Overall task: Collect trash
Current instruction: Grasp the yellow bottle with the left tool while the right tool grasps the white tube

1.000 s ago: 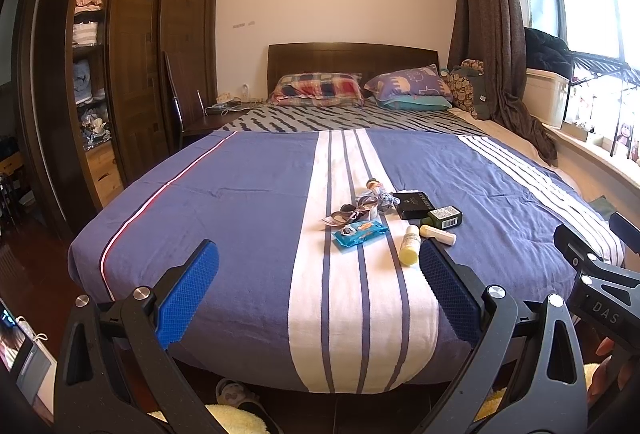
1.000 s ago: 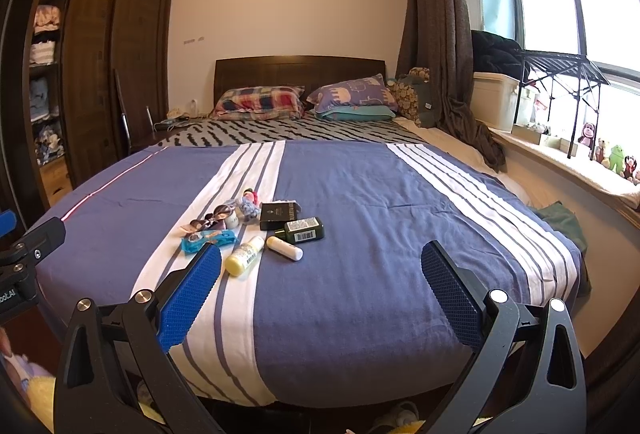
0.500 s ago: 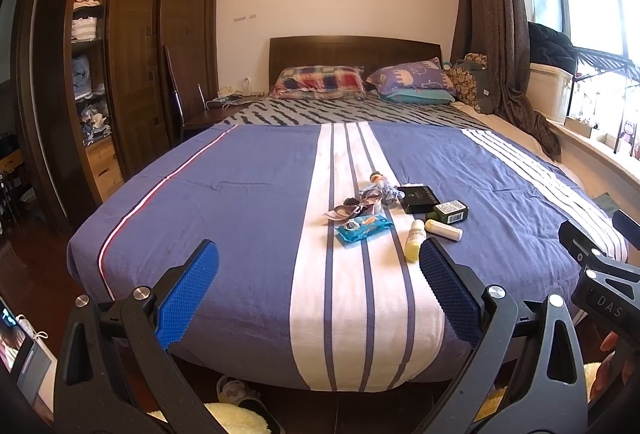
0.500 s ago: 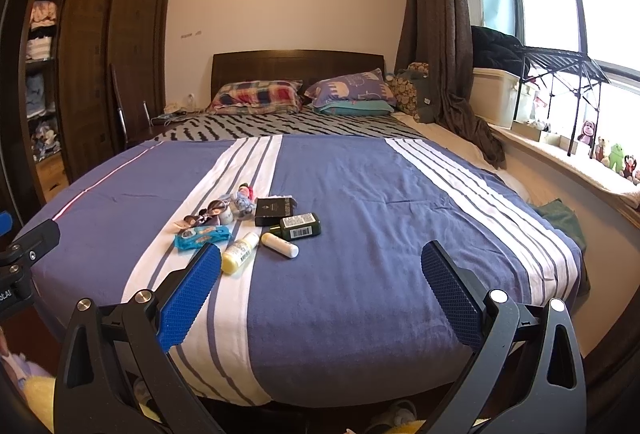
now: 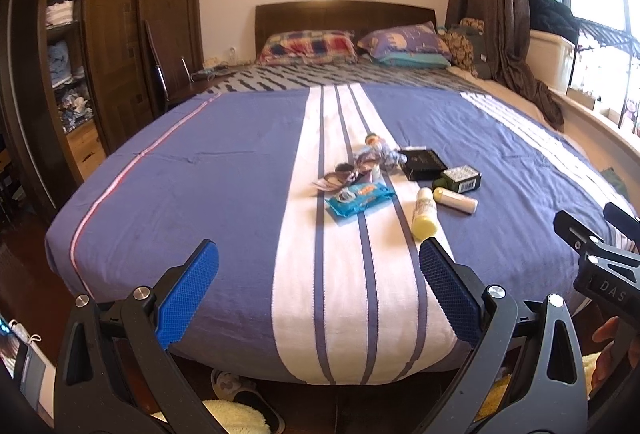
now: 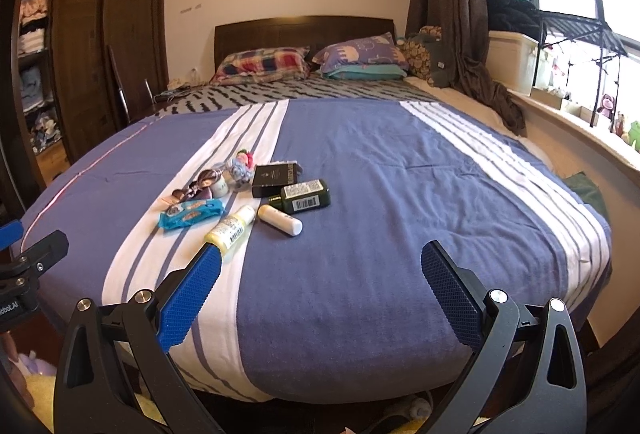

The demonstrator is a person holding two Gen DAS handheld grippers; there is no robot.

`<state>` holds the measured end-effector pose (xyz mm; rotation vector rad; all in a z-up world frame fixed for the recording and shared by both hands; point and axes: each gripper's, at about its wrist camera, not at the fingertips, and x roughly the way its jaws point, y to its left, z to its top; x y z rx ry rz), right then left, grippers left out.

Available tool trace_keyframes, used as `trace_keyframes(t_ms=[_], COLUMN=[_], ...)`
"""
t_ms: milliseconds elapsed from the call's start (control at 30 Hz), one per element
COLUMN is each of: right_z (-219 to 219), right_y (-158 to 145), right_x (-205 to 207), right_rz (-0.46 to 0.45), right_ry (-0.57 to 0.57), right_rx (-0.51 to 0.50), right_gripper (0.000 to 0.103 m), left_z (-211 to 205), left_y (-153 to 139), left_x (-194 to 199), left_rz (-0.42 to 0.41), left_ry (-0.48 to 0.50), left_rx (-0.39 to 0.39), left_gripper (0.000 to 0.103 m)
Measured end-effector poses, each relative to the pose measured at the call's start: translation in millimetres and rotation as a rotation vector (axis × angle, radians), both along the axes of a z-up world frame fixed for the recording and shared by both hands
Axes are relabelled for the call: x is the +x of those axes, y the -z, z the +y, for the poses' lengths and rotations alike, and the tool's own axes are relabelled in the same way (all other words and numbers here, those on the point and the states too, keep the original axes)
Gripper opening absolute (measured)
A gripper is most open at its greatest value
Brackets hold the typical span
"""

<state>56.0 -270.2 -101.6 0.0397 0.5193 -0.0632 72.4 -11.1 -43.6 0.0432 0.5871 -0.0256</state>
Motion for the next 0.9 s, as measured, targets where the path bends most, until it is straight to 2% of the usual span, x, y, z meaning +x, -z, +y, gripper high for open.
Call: trace_keyframes(t_ms=[133, 367, 433, 500, 567, 633, 700, 767, 833, 900], right_z=[1, -18, -19, -20, -18, -13, -8, -4, 4, 11], right_y=[16, 47, 55, 61, 67, 73, 76, 77, 76, 76], right_x=[23, 73, 86, 101, 117, 131, 141, 150, 157, 161], right_rz=[0.047, 0.138, 0.158, 0.182, 0.203, 0.225, 0.232, 0.237, 0.239, 0.241], right_ry=[0.001, -0.032, -0.057, -0.095, -0.149, -0.182, -0.209, -0.235, -0.262, -0.286], right_rx=[-0.025, 0.053, 0.066, 0.088, 0.105, 0.098, 0.089, 0.096, 0.085, 0.07], right_gripper=[0.1, 0.1, 0.1, 0.092, 0.077, 0.07, 0.067, 0.058, 0.054, 0.041], left_z=[-3, -15, -21, -27, -35, -39, -42, -47, -50, -56], left_y=[19, 53, 61, 67, 72, 77, 80, 82, 81, 81], left_x=[22, 59, 69, 76, 82, 88, 93, 99, 102, 106], left_rz=[0.052, 0.147, 0.173, 0.189, 0.201, 0.217, 0.231, 0.24, 0.242, 0.245], left_ry=[0.017, 0.069, 0.101, 0.132, 0.157, 0.172, 0.188, 0.209, 0.224, 0.245], left_rx=[0.002, 0.003, -0.006, -0.013, -0.006, -0.001, -0.01, -0.022, -0.027, -0.034], left_gripper=[0.095, 0.094, 0.09, 0.086, 0.082, 0.074, 0.071, 0.07, 0.07, 0.07])
